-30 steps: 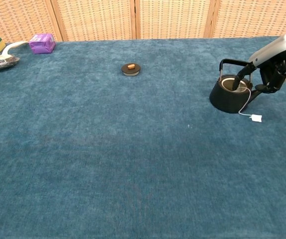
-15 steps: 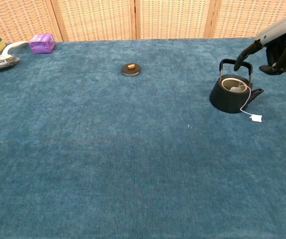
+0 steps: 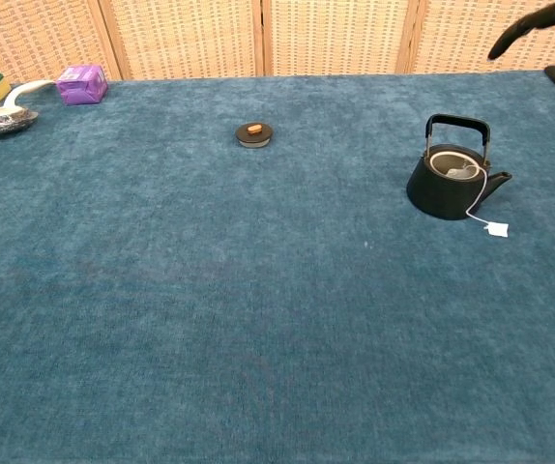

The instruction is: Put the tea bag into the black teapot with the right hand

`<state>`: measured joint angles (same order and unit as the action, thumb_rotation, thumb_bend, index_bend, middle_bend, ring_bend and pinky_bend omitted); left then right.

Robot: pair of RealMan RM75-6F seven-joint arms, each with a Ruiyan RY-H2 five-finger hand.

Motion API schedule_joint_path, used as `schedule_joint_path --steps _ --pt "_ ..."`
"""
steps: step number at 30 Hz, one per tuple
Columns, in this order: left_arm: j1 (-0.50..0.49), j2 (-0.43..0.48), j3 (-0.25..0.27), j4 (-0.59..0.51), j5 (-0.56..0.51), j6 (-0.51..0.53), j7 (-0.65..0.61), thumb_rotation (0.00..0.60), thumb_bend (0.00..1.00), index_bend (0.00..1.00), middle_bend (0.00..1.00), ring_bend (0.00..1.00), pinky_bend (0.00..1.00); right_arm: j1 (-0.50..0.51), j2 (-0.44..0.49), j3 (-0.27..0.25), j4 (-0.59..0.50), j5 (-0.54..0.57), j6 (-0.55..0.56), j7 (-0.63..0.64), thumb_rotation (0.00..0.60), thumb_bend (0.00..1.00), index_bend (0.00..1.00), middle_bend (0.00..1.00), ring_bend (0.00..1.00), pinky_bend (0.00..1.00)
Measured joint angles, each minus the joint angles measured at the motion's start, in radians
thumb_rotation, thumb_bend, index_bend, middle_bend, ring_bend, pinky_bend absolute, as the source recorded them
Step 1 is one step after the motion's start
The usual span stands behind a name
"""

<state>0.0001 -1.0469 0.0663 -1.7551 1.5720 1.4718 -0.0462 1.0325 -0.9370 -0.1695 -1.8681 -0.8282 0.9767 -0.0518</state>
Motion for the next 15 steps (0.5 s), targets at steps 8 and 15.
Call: schedule_joint_path --steps 8,15 --pt "-0.001 -0.009 -0.005 -0.002 0.007 0.011 0.002 0.600 0.28 0.08 0.19 0.03 0.12 -0.234 -0.090 0.046 0.019 -0.143 0.320 -0.076 0.600 0.62 0.10 0.62 0.77 0.78" --pt "0.007 -0.044 -0.013 0.030 0.029 0.054 -0.001 0.600 0.28 0.08 0.19 0.03 0.12 -0.375 -0.150 0.062 0.028 -0.228 0.453 -0.109 0.600 0.58 0.10 0.46 0.52 0.57"
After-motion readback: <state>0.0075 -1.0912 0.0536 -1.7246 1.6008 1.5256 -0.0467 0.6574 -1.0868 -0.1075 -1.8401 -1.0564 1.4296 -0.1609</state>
